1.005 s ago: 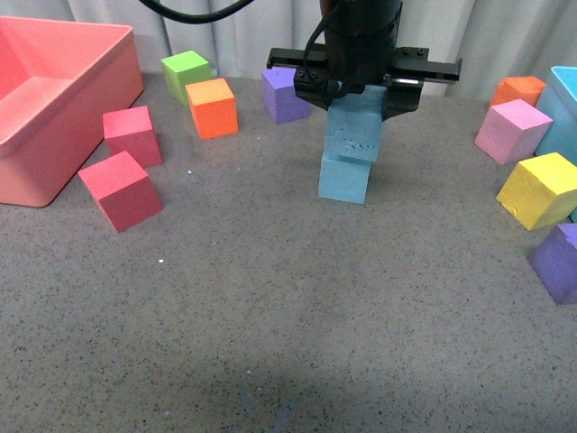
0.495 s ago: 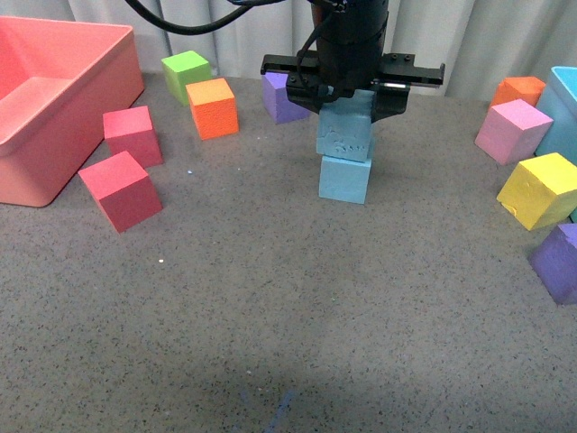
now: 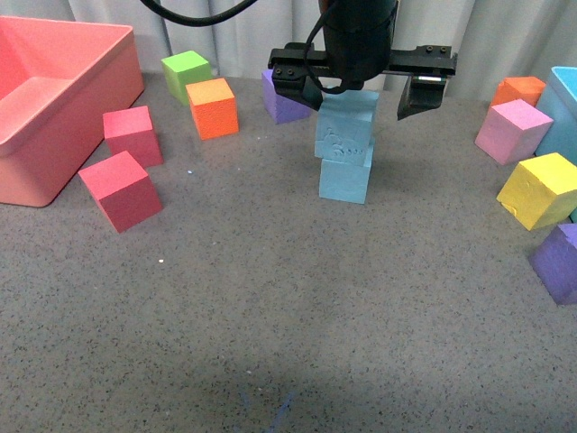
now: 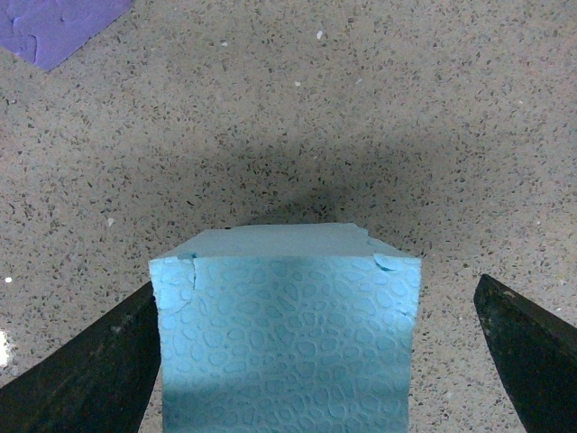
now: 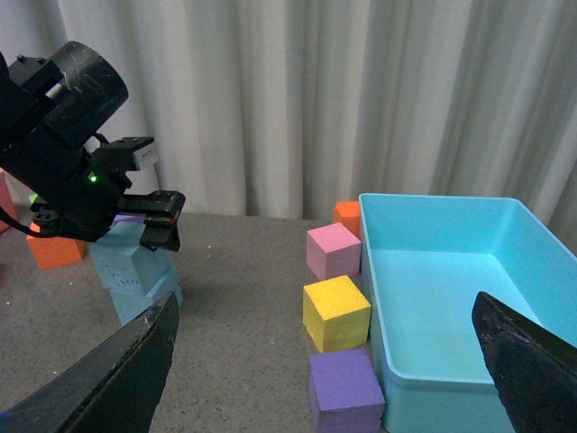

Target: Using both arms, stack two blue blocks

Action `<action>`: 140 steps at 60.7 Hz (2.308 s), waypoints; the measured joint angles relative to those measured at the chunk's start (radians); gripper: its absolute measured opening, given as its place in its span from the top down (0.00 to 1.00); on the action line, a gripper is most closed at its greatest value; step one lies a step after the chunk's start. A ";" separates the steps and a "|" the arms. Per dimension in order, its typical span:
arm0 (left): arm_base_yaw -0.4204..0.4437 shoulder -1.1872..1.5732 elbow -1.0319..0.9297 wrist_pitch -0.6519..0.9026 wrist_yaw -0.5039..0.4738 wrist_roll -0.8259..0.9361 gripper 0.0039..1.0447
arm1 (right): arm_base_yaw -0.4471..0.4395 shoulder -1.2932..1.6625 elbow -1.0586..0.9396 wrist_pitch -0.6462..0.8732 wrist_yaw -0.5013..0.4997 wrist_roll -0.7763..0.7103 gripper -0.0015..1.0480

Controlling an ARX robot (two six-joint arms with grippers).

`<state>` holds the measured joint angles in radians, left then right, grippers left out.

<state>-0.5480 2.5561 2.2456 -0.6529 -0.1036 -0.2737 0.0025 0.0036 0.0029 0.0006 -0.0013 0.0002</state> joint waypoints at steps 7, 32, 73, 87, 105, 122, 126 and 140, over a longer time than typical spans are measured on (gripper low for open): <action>0.000 -0.027 -0.047 0.031 0.011 -0.002 0.06 | 0.000 0.000 0.000 0.000 0.000 0.000 0.09; 0.045 -0.299 -0.417 0.256 0.072 -0.069 0.06 | 0.000 0.000 0.000 0.000 0.000 0.000 0.09; 0.320 -1.032 -1.823 1.739 -0.112 0.260 0.97 | 0.000 0.000 0.000 0.000 0.000 0.000 0.09; 0.395 -1.171 -2.010 1.792 -0.050 0.265 0.97 | 0.000 0.000 0.000 0.000 0.000 0.000 0.09; 0.452 -1.407 -2.138 1.681 0.011 0.266 0.97 | 0.000 0.000 0.000 0.000 0.000 0.000 0.09; 0.545 -1.689 -2.212 1.473 0.101 0.266 0.97 | 0.000 0.000 0.000 0.000 0.000 0.000 0.09; 0.545 -1.746 -2.221 1.426 0.103 0.266 0.97 | 0.000 0.000 0.000 0.000 0.000 0.000 0.09; 0.546 -1.926 -2.226 1.270 0.103 0.266 0.97 | 0.000 0.000 0.000 0.000 0.000 0.000 0.09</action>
<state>-0.0025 0.6296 0.0196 0.6167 -0.0010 -0.0074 0.0025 0.0036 0.0029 0.0006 -0.0013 0.0002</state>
